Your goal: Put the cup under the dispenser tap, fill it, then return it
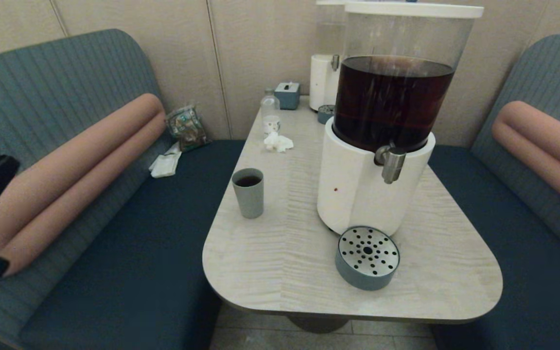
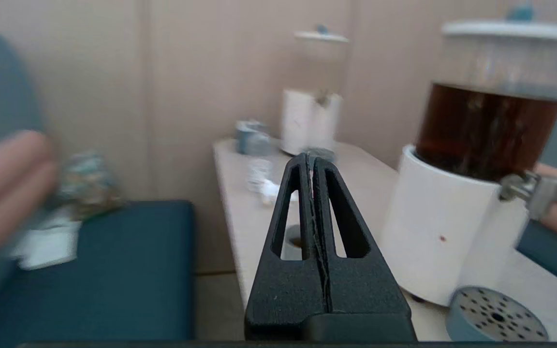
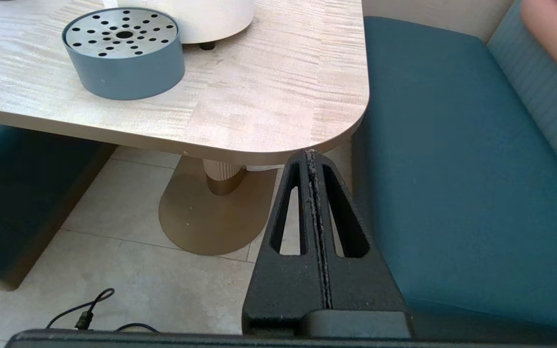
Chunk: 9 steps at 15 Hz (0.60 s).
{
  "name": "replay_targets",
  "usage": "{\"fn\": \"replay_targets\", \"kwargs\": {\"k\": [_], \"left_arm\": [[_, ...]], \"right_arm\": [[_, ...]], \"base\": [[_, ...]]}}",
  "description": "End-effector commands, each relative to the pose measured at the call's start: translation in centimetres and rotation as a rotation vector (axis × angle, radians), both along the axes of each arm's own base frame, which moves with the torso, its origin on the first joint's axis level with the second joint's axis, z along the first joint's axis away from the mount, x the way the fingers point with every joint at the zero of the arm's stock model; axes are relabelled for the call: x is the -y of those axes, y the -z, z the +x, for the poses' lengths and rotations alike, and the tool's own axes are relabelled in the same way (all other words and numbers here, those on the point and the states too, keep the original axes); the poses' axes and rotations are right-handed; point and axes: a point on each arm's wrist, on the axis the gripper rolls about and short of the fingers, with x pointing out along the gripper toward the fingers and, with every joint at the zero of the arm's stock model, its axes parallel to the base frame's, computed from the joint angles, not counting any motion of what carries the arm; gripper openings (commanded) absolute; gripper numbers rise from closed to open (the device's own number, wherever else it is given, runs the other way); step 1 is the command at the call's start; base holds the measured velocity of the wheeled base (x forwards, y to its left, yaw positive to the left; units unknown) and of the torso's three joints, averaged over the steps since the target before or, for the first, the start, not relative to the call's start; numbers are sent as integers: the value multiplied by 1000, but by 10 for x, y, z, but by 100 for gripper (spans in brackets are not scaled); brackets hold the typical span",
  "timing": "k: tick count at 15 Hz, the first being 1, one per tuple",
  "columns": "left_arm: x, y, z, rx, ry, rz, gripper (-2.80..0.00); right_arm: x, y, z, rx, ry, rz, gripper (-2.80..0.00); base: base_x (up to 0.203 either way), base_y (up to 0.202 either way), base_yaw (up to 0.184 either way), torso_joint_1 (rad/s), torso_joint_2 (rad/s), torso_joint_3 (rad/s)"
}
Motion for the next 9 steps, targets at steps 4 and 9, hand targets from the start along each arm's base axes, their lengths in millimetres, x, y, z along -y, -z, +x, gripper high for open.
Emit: {"fn": "replay_targets", "kwargs": {"k": [4, 9], "left_arm": [[-5, 18, -86, 62, -73, -22, -280], [-6, 68, -124, -148, -117, 54, -280]], "right_arm": [[0, 0, 0, 2, -1, -1, -280], [0, 0, 0, 2, -1, -1, -280]], "base": [[0, 0, 0, 0, 0, 0], [0, 0, 0, 0, 0, 0]]}}
